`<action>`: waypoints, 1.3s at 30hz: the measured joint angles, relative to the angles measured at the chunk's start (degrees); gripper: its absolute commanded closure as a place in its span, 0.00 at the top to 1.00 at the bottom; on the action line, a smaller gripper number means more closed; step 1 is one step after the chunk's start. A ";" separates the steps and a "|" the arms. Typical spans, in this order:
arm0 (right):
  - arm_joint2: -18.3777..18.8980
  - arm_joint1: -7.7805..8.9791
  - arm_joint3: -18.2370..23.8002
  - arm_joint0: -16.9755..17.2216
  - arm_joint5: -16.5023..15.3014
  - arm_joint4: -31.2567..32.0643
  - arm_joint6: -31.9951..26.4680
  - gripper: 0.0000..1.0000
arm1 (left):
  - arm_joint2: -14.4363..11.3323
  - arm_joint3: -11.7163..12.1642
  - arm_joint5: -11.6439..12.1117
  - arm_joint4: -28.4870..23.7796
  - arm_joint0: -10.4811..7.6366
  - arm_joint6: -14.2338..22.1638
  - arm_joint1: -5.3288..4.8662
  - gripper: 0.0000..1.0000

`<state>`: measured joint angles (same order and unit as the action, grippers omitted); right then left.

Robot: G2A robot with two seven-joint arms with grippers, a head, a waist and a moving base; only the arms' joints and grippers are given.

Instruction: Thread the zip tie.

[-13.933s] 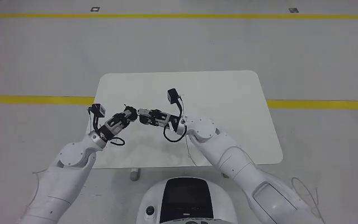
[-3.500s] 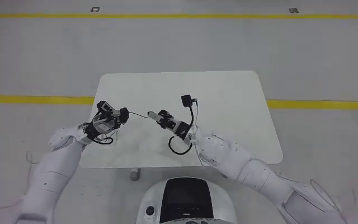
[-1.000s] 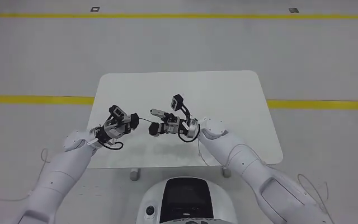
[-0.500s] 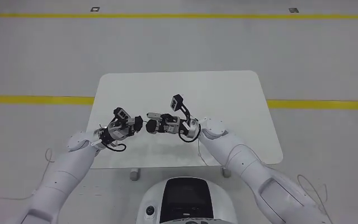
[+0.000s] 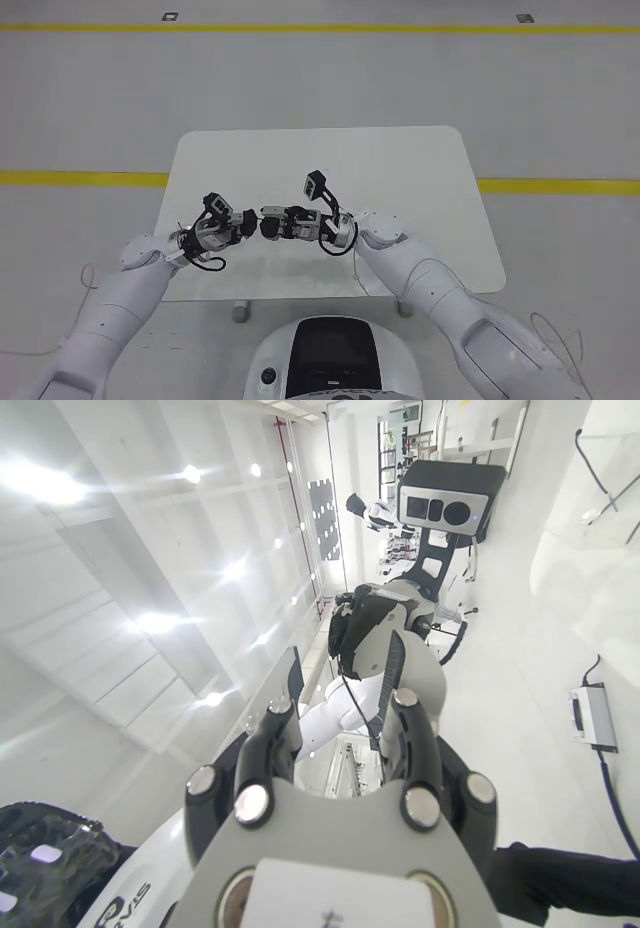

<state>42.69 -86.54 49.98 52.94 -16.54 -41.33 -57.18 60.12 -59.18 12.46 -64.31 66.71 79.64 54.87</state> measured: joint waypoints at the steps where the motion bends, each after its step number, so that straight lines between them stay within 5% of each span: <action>1: 0.10 -0.02 0.01 0.04 0.11 0.10 -0.09 0.32 | 0.01 0.05 0.12 0.34 -0.01 0.00 0.03 0.00; 14: 1.14 -0.17 -0.14 0.43 1.38 1.72 -0.63 0.20 | 0.12 0.50 2.13 4.49 -0.02 -1.10 0.31 0.00; 39: 1.98 -0.73 -0.53 0.64 4.13 4.33 -0.79 0.00 | 0.99 0.78 2.28 6.89 0.12 -1.34 0.74 0.00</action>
<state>44.67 -87.26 49.44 53.58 -12.40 -36.99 -57.97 61.11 -58.41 14.74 -57.41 66.83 78.30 55.60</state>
